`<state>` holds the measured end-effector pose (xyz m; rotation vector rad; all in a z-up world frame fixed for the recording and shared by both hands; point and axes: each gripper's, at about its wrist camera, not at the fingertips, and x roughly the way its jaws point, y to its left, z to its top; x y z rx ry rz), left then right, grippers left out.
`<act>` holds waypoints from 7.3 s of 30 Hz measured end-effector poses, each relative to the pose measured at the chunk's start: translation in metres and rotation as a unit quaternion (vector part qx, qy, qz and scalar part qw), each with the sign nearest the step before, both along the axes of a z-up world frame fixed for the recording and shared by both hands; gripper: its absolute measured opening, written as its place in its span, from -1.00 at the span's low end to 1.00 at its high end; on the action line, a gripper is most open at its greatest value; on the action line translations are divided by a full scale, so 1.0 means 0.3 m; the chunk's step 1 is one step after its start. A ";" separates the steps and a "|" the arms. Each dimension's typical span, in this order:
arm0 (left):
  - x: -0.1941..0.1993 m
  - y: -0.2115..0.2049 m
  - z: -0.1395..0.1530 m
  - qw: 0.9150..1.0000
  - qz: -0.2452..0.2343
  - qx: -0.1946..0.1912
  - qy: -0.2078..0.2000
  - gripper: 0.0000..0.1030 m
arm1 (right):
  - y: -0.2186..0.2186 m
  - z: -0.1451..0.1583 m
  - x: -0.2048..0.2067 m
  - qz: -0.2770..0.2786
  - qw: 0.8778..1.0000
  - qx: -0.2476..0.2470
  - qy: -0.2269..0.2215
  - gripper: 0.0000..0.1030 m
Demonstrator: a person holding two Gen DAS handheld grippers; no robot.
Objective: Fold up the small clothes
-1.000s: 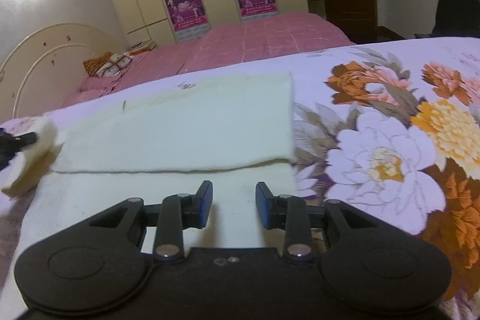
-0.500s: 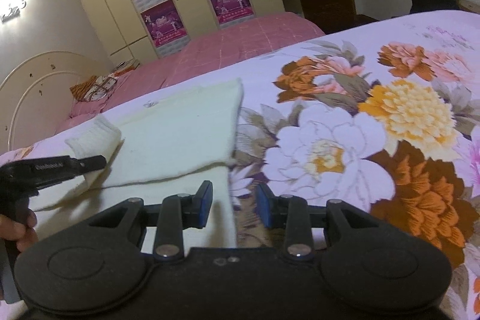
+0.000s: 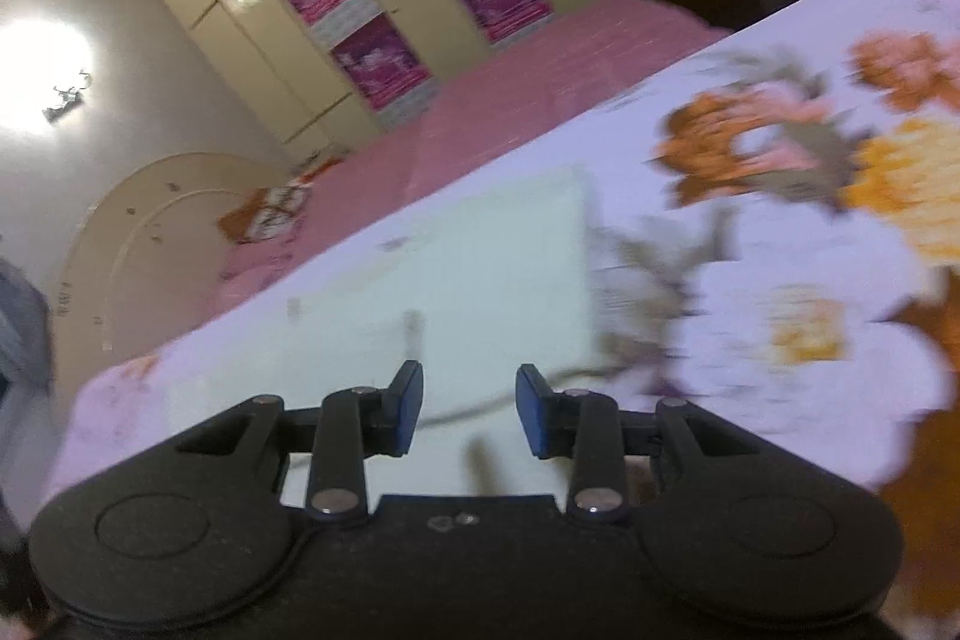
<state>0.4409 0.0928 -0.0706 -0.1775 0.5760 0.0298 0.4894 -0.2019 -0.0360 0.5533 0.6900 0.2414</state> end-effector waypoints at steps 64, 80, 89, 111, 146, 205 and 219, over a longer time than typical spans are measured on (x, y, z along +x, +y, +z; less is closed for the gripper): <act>0.167 0.104 -0.119 0.999 0.031 0.003 0.043 0.20 | -0.016 -0.025 0.075 -0.022 0.990 -0.138 -0.021 -0.88; 0.381 -0.096 -0.041 0.994 -0.091 0.056 -0.006 0.20 | 0.178 -0.015 0.193 0.024 0.970 -0.236 -0.051 -0.69; 0.466 -0.127 -0.079 0.993 -0.101 0.064 0.004 0.21 | 0.450 -0.055 0.300 0.135 0.965 -0.210 -0.084 -0.65; 0.255 -0.310 -0.088 0.985 -0.142 0.094 -0.020 0.21 | 0.235 -0.048 0.079 0.101 0.964 -0.228 -0.095 -0.55; -0.689 -0.063 -0.099 0.991 -0.038 -0.011 0.131 0.59 | -0.229 -0.079 -0.624 0.104 0.991 -0.045 0.074 -0.35; -0.708 0.210 -0.044 0.920 0.024 -0.390 0.028 -0.94 | -0.237 -0.043 -0.763 -0.025 0.975 0.215 0.051 -0.91; -0.049 0.254 0.097 0.931 0.041 -0.364 0.005 -0.94 | -0.269 0.092 -0.131 -0.012 0.978 0.204 0.033 -0.91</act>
